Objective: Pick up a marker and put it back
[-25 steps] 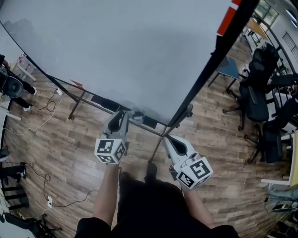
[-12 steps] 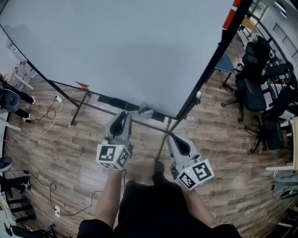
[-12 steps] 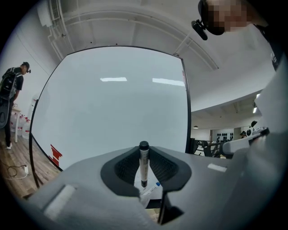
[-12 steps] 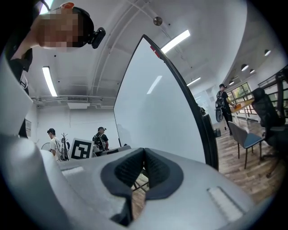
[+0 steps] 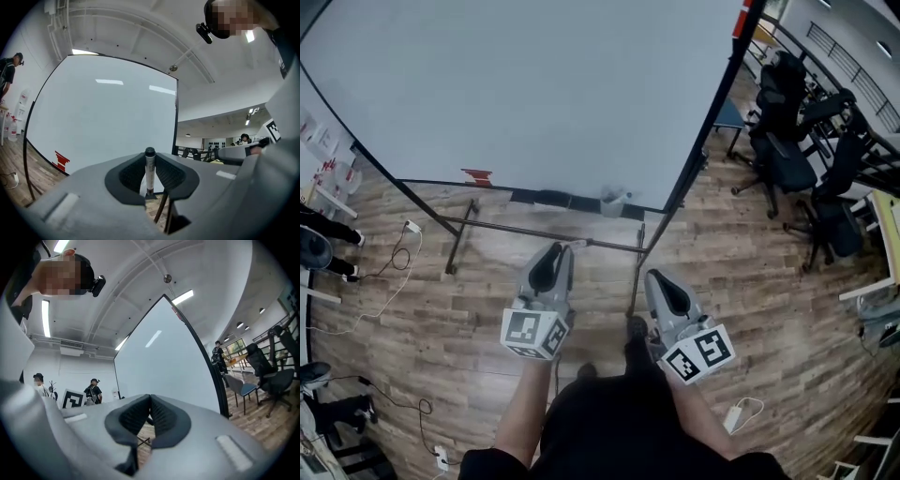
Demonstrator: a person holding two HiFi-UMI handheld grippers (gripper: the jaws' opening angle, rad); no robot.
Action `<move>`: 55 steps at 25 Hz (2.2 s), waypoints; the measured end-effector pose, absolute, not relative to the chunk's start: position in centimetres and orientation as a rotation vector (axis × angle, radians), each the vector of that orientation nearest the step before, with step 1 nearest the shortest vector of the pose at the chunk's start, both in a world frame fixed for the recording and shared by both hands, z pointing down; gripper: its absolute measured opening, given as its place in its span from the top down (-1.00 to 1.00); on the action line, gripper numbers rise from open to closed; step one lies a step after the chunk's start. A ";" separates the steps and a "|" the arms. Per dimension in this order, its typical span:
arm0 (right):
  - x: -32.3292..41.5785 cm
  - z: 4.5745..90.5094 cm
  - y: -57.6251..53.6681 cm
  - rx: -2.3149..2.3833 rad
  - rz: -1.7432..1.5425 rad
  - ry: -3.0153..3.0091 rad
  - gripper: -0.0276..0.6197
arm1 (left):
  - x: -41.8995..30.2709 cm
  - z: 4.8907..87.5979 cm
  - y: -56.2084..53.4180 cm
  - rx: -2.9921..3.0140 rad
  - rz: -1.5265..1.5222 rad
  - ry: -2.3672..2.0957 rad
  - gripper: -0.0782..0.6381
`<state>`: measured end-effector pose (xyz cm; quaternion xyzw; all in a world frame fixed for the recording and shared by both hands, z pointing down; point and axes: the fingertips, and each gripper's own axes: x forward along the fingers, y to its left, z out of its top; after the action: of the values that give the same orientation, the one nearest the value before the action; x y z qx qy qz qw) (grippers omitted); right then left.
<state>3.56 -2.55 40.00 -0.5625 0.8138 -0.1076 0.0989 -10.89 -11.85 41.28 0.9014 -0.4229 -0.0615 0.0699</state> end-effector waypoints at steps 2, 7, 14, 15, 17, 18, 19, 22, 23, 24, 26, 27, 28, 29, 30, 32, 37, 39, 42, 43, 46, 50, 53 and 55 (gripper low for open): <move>2.0 40.2 -0.8 -1.697 -0.309 2.403 0.91 | -12.3 41.5 -10.0 2.727 -0.181 -1.231 0.57; -0.9 40.6 2.6 -1.776 -0.309 2.377 0.91 | -15.0 41.7 -6.5 2.752 -0.174 -1.139 0.57; -2.4 40.1 4.8 -1.822 -0.307 2.376 0.91 | -17.2 40.4 -3.5 2.763 -0.189 -1.086 0.57; -2.6 40.1 5.0 -1.825 -0.300 2.380 0.91 | -17.5 40.3 -3.3 2.759 -0.195 -1.084 0.57; -2.6 40.2 5.0 -1.827 -0.297 2.394 0.91 | -17.7 40.0 -2.7 2.752 -0.207 -1.082 0.57; -2.5 40.4 4.9 -1.828 -0.297 2.408 0.91 | -17.7 39.7 -2.5 2.748 -0.208 -1.081 0.57; -2.5 40.6 4.7 -1.831 -0.295 2.425 0.91 | -17.7 39.4 -2.2 2.747 -0.206 -1.079 0.57; -2.1 40.7 4.7 -1.856 -0.283 2.464 0.91 | -17.7 39.3 -1.6 2.746 -0.190 -1.078 0.57; -1.8 40.5 4.8 -1.864 -0.281 2.463 0.91 | -17.5 39.4 -1.4 2.743 -0.186 -1.072 0.57; -1.5 40.3 5.1 -1.871 -0.281 2.458 0.91 | -17.2 39.5 -1.3 2.741 -0.182 -1.063 0.57; -1.1 40.3 5.6 -1.883 -0.286 2.448 0.91 | -16.5 39.6 -1.1 2.748 -0.177 -1.040 0.57; -0.9 40.3 5.9 -1.889 -0.290 2.444 0.91 | -16.0 39.6 -1.0 2.753 -0.176 -1.028 0.57; -0.7 40.4 6.2 -1.896 -0.294 2.441 0.91 | -15.5 39.6 -0.8 2.760 -0.177 -1.016 0.57; -0.5 40.5 6.6 -1.903 -0.298 2.438 0.91 | -15.0 39.6 -0.6 2.767 -0.176 -1.004 0.57; -0.3 40.5 7.1 -1.910 -0.302 2.432 0.91 | -14.5 39.5 -0.1 2.773 -0.176 -0.991 0.57; 0.0 40.5 8.0 -1.922 -0.308 2.417 0.91 | -13.7 39.4 0.8 2.785 -0.175 -0.964 0.57; -0.1 40.4 9.5 -1.941 -0.306 2.390 0.91 | -12.8 39.6 2.5 2.801 -0.163 -0.910 0.57; -0.2 40.5 10.2 -1.951 -0.311 2.382 0.91 | -12.7 39.7 3.1 2.803 -0.159 -0.893 0.57; -0.5 40.6 10.9 -1.962 -0.317 2.374 0.91 | -12.7 39.9 3.7 2.808 -0.149 -0.874 0.57; -0.7 40.7 11.1 -1.965 -0.318 2.373 0.91 | -12.7 40.0 3.8 2.810 -0.145 -0.868 0.57; -1.1 41.2 11.7 -1.977 -0.328 2.366 0.91 | -12.9 40.5 4.4 2.816 -0.138 -0.846 0.57; -1.4 42.3 11.8 -1.983 -0.378 2.371 0.91 | -12.9 41.0 4.5 2.810 -0.112 -0.837 0.57; -0.9 43.0 11.4 -1.995 -0.409 2.366 0.91 | -12.6 41.6 4.0 2.807 -0.104 -0.833 0.57; -0.4 43.0 10.7 -1.994 -0.416 2.359 0.91 | -12.2 41.7 3.4 2.807 -0.098 -0.832 0.57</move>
<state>-0.41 10.75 43.03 -0.6398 0.7568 -0.1333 0.0123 -12.21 3.38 41.73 0.9529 -0.2823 -0.0333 0.1058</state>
